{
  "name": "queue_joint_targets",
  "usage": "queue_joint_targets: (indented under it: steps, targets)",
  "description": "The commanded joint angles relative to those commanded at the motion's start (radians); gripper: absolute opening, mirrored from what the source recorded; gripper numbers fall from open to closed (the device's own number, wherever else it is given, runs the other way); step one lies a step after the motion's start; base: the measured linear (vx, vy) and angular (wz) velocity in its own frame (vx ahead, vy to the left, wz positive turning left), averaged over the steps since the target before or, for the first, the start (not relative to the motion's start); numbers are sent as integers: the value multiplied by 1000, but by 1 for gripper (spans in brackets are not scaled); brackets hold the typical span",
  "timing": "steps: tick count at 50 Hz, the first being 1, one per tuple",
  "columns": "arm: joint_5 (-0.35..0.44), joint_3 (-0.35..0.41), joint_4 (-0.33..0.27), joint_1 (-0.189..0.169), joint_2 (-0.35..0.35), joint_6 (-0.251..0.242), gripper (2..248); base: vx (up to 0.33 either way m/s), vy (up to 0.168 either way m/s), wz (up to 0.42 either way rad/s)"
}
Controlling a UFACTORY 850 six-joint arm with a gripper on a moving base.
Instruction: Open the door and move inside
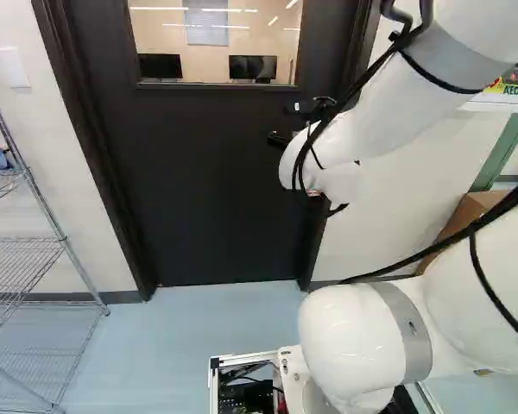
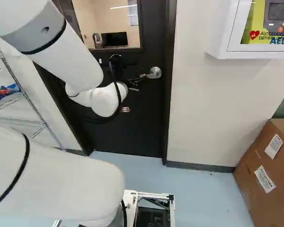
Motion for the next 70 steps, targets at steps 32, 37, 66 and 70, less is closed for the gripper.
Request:
queue_joint_targets:
  steps: [32,37,66,70]
  targets:
    - [-25,-121,0,-3,-60,0,247,0,0,0]
    - [-47,-147,0,-5,-77,0,247,0,0,0]
    - [-135,-243,0,-8,-152,0,247,0,0,0]
    - [-135,-244,0,-8,-152,0,247,0,0,0]
